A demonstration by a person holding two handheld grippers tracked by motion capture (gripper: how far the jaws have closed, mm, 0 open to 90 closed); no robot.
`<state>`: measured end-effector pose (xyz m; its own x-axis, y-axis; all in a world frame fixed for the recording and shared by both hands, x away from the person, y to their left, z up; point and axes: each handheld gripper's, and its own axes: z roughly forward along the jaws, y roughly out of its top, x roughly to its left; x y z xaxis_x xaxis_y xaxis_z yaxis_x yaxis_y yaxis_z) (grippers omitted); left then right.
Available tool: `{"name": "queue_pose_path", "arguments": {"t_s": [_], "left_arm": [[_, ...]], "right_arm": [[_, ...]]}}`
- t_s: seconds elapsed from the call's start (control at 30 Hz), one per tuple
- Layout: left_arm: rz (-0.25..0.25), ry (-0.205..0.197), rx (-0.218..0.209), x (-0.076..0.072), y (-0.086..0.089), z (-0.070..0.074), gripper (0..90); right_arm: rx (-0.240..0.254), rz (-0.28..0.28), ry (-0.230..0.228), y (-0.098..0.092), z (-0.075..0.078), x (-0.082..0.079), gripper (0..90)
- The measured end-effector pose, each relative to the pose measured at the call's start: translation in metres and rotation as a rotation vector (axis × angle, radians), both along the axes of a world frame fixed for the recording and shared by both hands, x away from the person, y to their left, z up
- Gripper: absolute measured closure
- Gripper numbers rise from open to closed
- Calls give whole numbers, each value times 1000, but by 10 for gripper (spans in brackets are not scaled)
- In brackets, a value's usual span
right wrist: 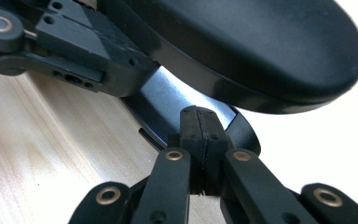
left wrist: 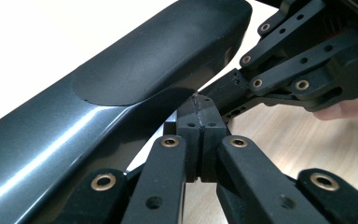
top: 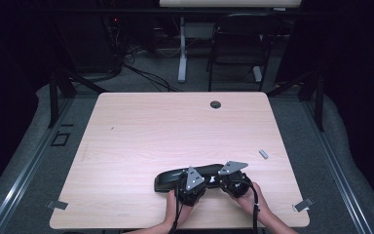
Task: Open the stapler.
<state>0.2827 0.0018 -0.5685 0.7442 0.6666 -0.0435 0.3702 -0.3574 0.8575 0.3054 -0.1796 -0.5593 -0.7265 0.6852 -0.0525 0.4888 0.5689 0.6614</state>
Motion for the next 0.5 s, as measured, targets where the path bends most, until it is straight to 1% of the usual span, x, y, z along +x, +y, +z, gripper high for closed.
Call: {"name": "queue_pose_path", "arguments": {"t_s": [0.03,0.07,0.2,0.27,0.33,0.37,0.4,0.47,0.5], "left_arm": [[6,1,1,0,-1,0,900],[8,0,3,0,-1,-1,900],[21,-9,5,-1,-2,-1,900],[26,-10,1,-1,-2,-1,900],[28,-17,6,-2,-2,0,900],[25,-20,18,-3,-2,1,900],[27,-24,14,-3,-3,0,900],[26,-24,16,-3,-3,0,900],[24,-21,23,-2,-3,1,900]], "right_arm": [[-13,2,-3,0,0,0,900],[-4,-3,-1,0,0,0,900],[-5,-3,6,0,1,0,900],[3,-4,10,0,0,1,900],[5,-9,21,-1,1,2,900],[5,-9,21,-1,1,2,900],[16,-12,25,-1,0,2,900],[6,-9,25,-1,1,2,900],[18,-9,26,-1,0,2,900]]}}
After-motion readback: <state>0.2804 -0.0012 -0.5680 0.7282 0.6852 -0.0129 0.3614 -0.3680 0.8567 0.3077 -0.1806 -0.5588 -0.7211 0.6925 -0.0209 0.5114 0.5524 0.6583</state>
